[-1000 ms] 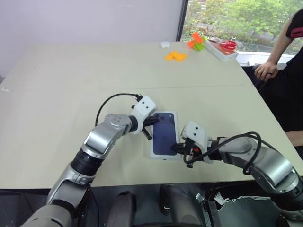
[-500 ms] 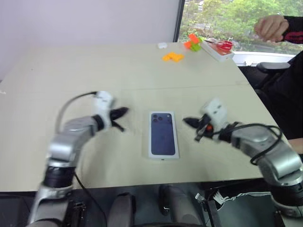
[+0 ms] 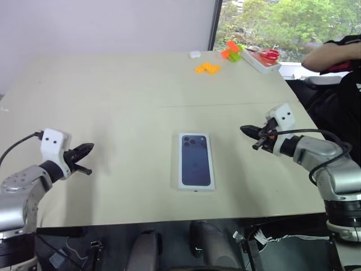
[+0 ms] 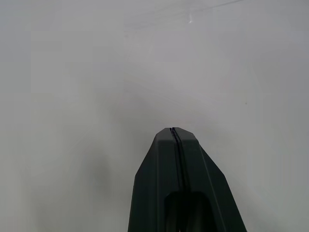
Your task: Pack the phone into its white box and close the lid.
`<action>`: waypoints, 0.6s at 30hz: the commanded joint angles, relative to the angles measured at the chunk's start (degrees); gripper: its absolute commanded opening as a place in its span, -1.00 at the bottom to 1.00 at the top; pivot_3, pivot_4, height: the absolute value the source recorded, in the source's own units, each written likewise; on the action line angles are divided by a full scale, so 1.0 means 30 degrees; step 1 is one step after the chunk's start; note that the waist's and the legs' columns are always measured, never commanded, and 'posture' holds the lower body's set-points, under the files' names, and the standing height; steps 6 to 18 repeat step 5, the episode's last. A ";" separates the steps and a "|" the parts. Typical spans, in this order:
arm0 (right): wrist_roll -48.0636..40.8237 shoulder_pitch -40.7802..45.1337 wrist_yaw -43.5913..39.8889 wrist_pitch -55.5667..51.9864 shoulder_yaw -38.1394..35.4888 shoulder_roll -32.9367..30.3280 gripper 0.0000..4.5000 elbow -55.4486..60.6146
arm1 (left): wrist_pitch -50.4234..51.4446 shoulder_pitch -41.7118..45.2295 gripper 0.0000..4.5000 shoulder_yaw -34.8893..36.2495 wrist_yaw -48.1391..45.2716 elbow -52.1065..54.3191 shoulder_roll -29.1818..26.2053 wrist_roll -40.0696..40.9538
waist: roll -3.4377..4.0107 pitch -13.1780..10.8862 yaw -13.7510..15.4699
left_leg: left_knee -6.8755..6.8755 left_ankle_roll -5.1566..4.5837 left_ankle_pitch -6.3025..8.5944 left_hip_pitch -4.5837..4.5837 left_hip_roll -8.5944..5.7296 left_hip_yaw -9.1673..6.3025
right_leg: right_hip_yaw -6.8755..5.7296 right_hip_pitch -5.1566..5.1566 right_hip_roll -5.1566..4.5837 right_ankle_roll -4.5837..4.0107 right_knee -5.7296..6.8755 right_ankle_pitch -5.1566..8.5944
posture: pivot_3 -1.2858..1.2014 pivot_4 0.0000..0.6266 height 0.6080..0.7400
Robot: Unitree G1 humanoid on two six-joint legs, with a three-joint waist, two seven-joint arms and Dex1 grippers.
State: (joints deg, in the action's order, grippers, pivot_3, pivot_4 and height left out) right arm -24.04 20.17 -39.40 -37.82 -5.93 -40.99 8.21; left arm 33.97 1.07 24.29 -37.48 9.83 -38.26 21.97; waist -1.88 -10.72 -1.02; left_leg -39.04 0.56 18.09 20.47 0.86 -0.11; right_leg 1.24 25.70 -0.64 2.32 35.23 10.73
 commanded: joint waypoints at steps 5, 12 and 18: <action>0.0237 -0.0500 -0.0172 0.1077 -0.0110 0.0488 -0.99 0.0290 | 0.0175 -0.0534 -1.00 0.0969 0.0858 0.1180 -0.0077 0.0539 | 0.0002 -0.0001 0.0059 | 0.0001 0.0000 0.0000 0.0001 0.0005 -0.0002 | -0.0006 -0.0001 0.0005 0.0002 0.0001 0.0002 | 0.03 -0.52 0.78; 0.0237 -0.0500 -0.0172 0.1077 -0.0110 0.0488 -0.99 0.0290 | 0.0175 -0.0534 -1.00 0.0969 0.0858 0.1180 -0.0077 0.0539 | 0.0002 -0.0001 0.0059 | 0.0001 0.0000 0.0000 0.0001 0.0005 -0.0002 | -0.0006 -0.0001 0.0005 0.0002 0.0001 0.0002 | 0.03 -0.52 0.78; 0.0237 -0.0500 -0.0172 0.1077 -0.0110 0.0488 -0.99 0.0290 | 0.0175 -0.0534 -1.00 0.0969 0.0858 0.1180 -0.0077 0.0539 | 0.0002 -0.0001 0.0059 | 0.0001 0.0000 0.0000 0.0001 0.0005 -0.0002 | -0.0006 -0.0001 0.0005 0.0002 0.0001 0.0002 | 0.03 -0.52 0.78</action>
